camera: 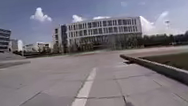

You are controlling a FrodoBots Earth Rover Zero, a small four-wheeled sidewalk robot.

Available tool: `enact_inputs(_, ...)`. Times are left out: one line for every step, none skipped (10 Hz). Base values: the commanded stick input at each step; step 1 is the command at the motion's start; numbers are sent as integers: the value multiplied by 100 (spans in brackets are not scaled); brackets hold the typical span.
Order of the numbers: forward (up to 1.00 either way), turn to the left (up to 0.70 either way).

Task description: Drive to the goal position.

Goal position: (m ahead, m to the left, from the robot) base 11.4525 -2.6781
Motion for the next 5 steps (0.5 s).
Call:
enact_inputs(70, -5)
enact_inputs(70, 0)
enact_inputs(70, 0)
enact_inputs(70, 0)
enact_inputs(70, 0)
